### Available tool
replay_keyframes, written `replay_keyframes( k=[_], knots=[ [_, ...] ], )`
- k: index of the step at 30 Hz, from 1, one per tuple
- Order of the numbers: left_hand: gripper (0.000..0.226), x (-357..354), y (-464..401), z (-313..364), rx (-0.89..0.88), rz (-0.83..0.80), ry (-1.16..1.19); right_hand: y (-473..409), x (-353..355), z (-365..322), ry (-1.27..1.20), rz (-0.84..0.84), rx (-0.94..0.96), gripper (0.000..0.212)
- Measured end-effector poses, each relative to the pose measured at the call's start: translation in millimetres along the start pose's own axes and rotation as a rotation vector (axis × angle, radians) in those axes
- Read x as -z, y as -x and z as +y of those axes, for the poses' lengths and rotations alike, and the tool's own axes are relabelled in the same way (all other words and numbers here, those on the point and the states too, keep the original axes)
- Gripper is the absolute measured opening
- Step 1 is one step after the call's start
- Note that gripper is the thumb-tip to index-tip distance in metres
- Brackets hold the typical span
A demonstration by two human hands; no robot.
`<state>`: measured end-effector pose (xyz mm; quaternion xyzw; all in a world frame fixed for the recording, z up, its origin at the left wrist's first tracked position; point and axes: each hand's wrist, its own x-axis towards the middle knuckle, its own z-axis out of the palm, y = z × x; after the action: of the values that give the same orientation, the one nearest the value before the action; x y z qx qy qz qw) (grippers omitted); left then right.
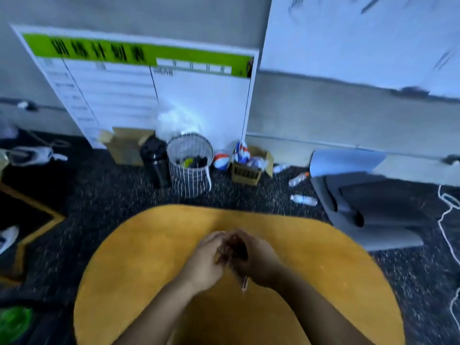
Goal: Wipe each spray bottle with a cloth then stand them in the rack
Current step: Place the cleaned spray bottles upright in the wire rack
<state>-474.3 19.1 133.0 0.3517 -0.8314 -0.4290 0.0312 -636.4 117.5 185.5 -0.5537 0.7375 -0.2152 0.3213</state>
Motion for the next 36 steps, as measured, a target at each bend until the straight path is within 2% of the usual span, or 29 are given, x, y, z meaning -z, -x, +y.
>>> replay_keyframes(
  k=[8, 15, 22, 32, 34, 36],
  knots=[
    [0.013, 194.5, -39.6, 163.7, -0.424, 0.306, -0.085, -27.2, 198.0, -125.8, 0.072, 0.361, 0.287, 0.031],
    [0.022, 292.6, -31.4, 270.6, -0.585, 0.5, -0.076, -21.5, 311.4, -201.7, 0.162, 0.58, 0.415, 0.013],
    [0.021, 346.0, -23.3, 323.7, -0.72, 0.601, -0.11, -3.2, 367.1, -250.9, 0.128, 0.747, 0.476, 0.011],
    [0.021, 376.6, -7.1, 351.1, -0.789, 0.614, -0.032, 19.1, 387.8, -273.8, 0.09, 0.794, 0.503, 0.003],
    [0.018, 379.0, -5.7, 349.3, -0.794, 0.606, 0.023, 20.4, 387.3, -274.8, 0.019, 0.776, 0.52, 0.007],
    [0.012, 374.5, -1.7, 348.6, -0.793, 0.596, 0.175, 22.0, 385.3, -278.2, -0.112, 0.757, 0.547, 0.006]
  ],
)
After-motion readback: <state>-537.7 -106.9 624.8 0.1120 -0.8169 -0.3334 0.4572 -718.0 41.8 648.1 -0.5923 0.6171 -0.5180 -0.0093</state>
